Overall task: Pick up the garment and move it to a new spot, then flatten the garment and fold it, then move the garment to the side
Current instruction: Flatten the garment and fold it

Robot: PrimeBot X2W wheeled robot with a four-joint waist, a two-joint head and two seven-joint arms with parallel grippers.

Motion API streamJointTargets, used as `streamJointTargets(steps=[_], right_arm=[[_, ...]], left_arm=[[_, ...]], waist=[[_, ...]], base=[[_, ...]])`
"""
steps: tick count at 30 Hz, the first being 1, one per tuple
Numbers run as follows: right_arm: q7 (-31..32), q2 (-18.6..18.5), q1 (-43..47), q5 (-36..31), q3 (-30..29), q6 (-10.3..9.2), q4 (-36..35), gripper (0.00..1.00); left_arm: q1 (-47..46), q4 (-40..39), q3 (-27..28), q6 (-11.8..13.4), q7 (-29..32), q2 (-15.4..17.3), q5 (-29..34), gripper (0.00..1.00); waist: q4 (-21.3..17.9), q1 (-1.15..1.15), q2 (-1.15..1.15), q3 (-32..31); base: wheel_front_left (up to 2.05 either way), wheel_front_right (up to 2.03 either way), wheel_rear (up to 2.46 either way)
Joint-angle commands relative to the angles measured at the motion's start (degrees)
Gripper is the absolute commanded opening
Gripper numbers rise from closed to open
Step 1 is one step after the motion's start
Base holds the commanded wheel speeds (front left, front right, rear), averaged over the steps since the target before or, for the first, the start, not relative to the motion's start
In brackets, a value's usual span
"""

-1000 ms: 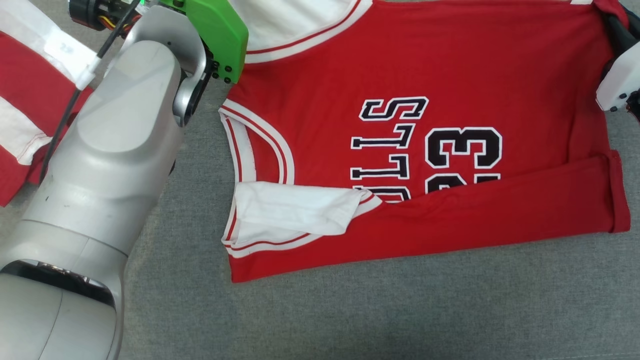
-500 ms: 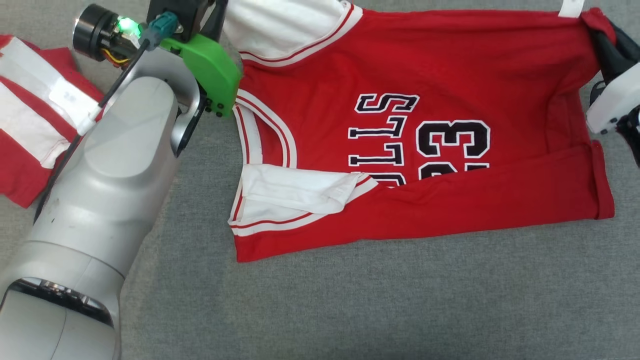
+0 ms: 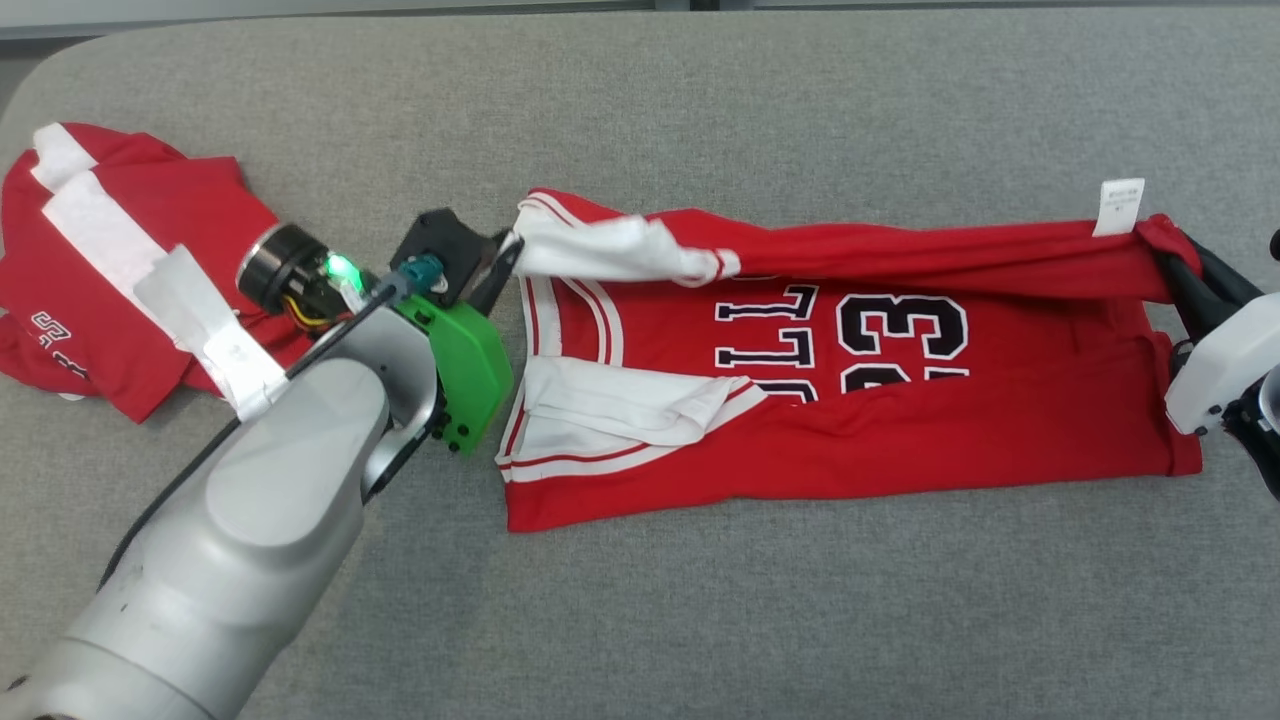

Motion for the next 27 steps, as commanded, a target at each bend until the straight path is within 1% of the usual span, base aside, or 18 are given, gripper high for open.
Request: streamJointTargets(steps=[1, 3, 8, 14, 19, 24, 27], right_arm=[[-0.2, -0.7, 0.8, 0.8, 0.4, -0.13, -0.4, 0.0], [-0.2, -1.4, 1.8, 1.6, 1.4, -0.13, -0.9, 0.0], [0.4, -3.3, 3.2, 3.7, 4.6, -0.13, -2.3, 0.0], [2.4, -6.0, 4.4, 6.4, 8.5, -0.13, -4.5, 0.0], [4.2, -7.6, 5.4, 8.1, 11.3, -0.13, -5.1, 0.0], [5.6, -7.9, 5.8, 10.0, 13.4, -0.13, -5.7, 0.0], [6.4, -8.0, 6.0, 10.9, 14.7, -0.13, -6.0, 0.0]], left_arm=[[2.2, -1.9, -0.5, -0.2, 1.4, 1.3, -0.8, 0.0], [4.2, -5.3, -1.1, -0.3, 3.6, 3.0, -1.6, 0.0], [9.4, -13.2, -1.9, 0.1, 8.7, 7.2, -3.7, 0.0], [14.3, -21.0, -2.9, 0.3, 14.8, 10.6, -6.9, 0.0], [17.1, -25.0, -3.6, 0.4, 17.9, 12.0, -8.8, 0.0], [19.3, -26.9, -4.6, 0.7, 21.1, 12.9, -10.9, 0.0], [20.1, -27.7, -4.9, 1.0, 21.3, 13.4, -11.0, 0.0]], waist=[[0.8, 0.0, 0.0, -1.9], [0.8, 0.0, 0.0, -2.5], [0.4, 0.0, 0.0, -4.0], [0.0, 0.0, 0.0, -5.0], [-0.4, 0.0, 0.0, -5.5], [-1.0, 0.0, 0.0, -6.0], [-1.3, 0.0, 0.0, -6.2]], base=[[0.0, 0.0, 0.0], [0.0, 0.0, 0.0], [0.0, 0.0, 0.0], [0.0, 0.0, 0.0], [0.0, 0.0, 0.0], [0.0, 0.0, 0.0], [0.0, 0.0, 0.0]])
